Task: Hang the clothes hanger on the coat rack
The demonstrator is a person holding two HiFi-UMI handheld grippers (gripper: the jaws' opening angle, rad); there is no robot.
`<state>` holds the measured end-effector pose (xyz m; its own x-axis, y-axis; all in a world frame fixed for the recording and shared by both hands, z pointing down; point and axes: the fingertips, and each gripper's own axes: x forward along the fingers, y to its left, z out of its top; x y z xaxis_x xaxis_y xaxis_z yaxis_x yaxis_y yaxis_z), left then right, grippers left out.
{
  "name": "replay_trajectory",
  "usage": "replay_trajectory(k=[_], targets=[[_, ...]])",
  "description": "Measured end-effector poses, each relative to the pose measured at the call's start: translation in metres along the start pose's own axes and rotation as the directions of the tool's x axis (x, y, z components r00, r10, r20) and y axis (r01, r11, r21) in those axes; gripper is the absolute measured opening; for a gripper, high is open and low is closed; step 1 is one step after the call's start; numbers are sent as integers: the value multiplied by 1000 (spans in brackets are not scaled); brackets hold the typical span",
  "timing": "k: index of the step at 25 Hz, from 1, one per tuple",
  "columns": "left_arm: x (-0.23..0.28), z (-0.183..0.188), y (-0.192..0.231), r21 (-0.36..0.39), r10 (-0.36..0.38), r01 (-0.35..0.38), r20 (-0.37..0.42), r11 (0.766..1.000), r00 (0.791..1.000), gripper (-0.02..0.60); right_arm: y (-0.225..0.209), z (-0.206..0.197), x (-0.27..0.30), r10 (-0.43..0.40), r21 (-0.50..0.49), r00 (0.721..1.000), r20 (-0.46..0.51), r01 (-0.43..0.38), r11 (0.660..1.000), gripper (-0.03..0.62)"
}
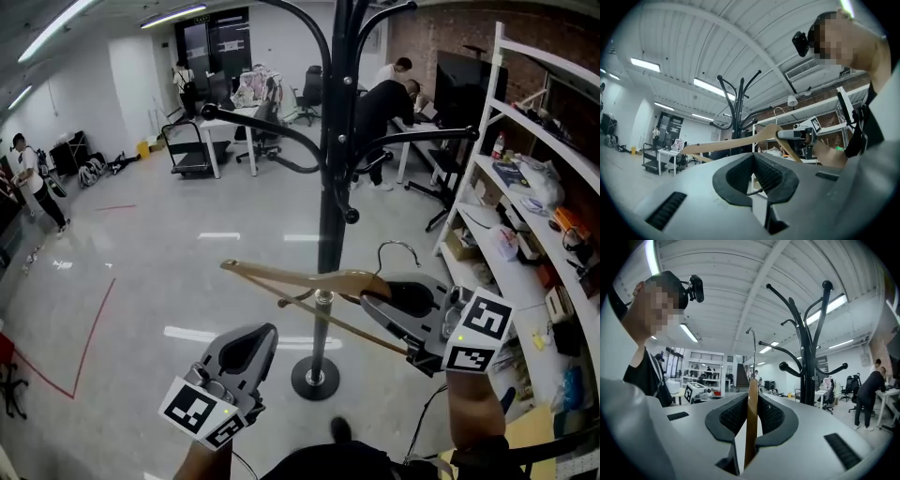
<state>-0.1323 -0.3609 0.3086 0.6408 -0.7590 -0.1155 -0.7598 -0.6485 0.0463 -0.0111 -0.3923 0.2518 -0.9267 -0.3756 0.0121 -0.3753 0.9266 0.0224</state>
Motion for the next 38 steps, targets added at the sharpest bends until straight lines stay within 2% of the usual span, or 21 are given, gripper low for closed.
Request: replay_trajectory(k=[3,6,13,20,29,34,38], targets=[[16,18,5,53,4,-5,22,999,1000,0,-8,5,17,121,-47,992,-23,-122,991,57],[31,27,9,81,6,-9,30,997,1000,0,-15,5,34,223,-64,973,-55,-226,972,57],[48,38,17,103,29,-37,76,994,997,0,-35,-9,60,378,-15,922,-86,-381,924,57],[69,28,36,88,68,-71,38,994,997,0,-56,-31,76,440,-3,890,-122,-444,896,57],[91,15,37,72,61,-62,13,996,998,0,-84,-43,79,482,37,871,-95,-480,876,57],[98,7,42,57,69,-69,-2,996,998,0,-90,-51,84,511,29,854,-96,-511,859,57],[102,5,45,40,75,-75,-1,996,997,0,-97,-59,88,510,26,853,-110,-510,860,57]])
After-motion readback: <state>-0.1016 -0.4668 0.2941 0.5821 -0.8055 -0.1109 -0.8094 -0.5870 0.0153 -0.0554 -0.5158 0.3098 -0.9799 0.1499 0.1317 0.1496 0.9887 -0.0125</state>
